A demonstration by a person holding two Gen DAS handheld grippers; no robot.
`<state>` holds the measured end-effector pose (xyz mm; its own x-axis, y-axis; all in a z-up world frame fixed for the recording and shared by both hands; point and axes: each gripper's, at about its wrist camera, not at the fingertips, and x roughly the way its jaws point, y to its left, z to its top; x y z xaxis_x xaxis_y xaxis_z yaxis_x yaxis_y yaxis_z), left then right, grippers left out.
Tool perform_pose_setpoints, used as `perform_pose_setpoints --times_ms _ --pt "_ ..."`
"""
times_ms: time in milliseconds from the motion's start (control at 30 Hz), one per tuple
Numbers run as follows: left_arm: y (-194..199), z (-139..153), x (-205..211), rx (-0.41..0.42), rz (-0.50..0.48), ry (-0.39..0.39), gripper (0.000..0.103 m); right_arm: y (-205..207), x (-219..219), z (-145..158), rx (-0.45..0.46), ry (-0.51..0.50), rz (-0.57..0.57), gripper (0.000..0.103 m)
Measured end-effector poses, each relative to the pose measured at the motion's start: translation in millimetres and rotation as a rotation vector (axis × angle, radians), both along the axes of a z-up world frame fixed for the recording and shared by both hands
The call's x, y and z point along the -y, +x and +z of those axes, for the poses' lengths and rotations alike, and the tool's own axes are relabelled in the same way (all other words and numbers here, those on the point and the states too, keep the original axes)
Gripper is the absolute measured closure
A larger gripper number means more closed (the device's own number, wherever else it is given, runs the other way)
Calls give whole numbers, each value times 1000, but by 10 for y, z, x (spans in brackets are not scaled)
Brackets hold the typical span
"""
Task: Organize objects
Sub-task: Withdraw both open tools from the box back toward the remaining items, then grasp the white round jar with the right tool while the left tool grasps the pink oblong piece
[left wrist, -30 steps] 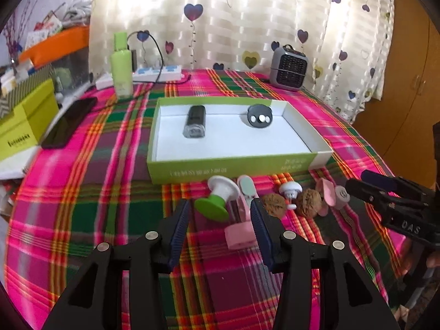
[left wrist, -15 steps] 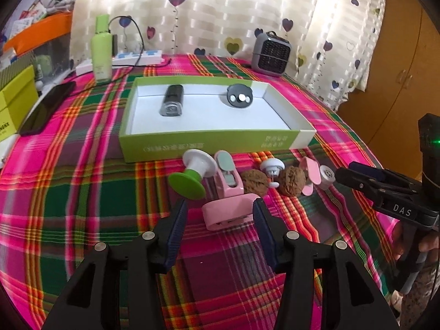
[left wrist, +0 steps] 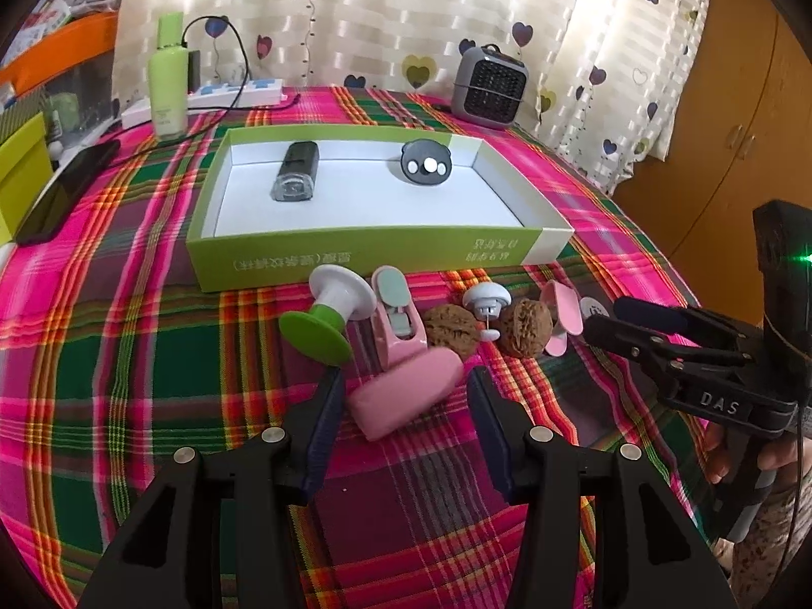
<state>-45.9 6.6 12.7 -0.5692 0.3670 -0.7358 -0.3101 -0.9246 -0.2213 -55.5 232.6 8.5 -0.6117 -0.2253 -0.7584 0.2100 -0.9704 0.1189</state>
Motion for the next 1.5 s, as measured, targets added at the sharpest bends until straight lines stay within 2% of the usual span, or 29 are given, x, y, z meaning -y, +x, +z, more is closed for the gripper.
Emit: perform_pose_setpoints --times_ms 267,567,733,967,1033,1133,1200,1300,1500 --pt "20 -11 -36 9 -22 4 55 -74 52 -59 20 31 21 46" --pt "122 -10 -163 24 -98 -2 55 -78 79 -59 16 62 31 46" --pt "55 -12 -175 19 -96 -18 55 -102 35 -51 17 60 -1 46" --pt "3 -17 -249 9 -84 -64 55 -133 57 -48 16 77 10 46" --pt "22 -20 -261 1 -85 -77 55 -139 62 -50 15 83 10 48" --pt "36 -20 -265 -2 -81 -86 55 -133 66 -46 10 91 9 57" --pt "42 -22 -270 -8 -79 -97 57 -130 64 -47 10 92 8 59" --pt "34 -25 -267 -15 -65 -120 66 -127 78 -47 8 101 10 64" --pt "35 -27 -257 -15 -55 -126 74 -126 85 -47 7 104 10 68"
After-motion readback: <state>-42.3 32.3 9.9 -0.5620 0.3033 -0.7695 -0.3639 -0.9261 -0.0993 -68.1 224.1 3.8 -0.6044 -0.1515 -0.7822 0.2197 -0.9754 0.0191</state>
